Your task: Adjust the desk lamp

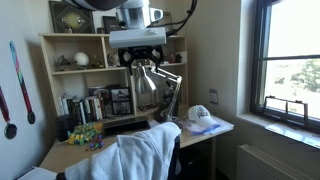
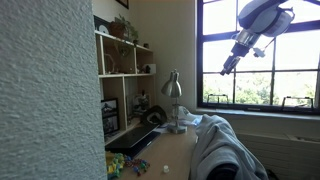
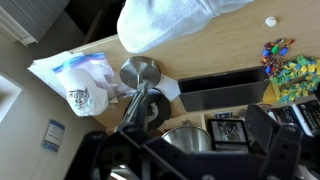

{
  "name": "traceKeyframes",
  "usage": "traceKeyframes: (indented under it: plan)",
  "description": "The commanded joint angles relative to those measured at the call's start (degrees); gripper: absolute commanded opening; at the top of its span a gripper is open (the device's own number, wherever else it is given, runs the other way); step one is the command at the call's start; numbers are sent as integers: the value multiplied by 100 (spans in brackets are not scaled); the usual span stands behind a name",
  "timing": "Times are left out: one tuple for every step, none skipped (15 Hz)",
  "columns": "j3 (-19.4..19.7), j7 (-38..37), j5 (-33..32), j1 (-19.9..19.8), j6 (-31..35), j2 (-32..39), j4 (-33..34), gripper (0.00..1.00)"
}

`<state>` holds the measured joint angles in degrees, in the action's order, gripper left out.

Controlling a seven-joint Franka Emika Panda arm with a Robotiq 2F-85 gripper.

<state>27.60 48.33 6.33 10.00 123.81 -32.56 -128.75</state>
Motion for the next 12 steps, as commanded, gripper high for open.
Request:
traceKeyframes:
  plan:
    - [236, 971, 755, 62, -536, 882, 1029, 100]
    - [266, 1219, 988, 19, -644, 1110, 1266, 100]
    - [271, 1446, 1203, -48, -711, 1278, 1405, 100]
    - [271, 1654, 1427, -102, -782, 1481, 1595, 100]
    - [252, 1845, 1671, -164, -822, 1667, 1750, 100]
    - [222, 2030, 1918, -226, -856, 1842, 1893, 100]
    - [214, 2243, 2251, -270, -916, 2028, 2024, 100]
    - [147, 2399, 2500, -360, -957, 2181, 2137, 100]
    - [82, 2577, 2771, -442, -993, 2374, 2258, 100]
    - [-14, 2702, 2970, -554, -1035, 2534, 2367, 100]
    - [-125, 2838, 3177, -673, -1090, 2712, 2485, 100]
    - [-255, 2924, 3332, -812, -1154, 2863, 2596, 100]
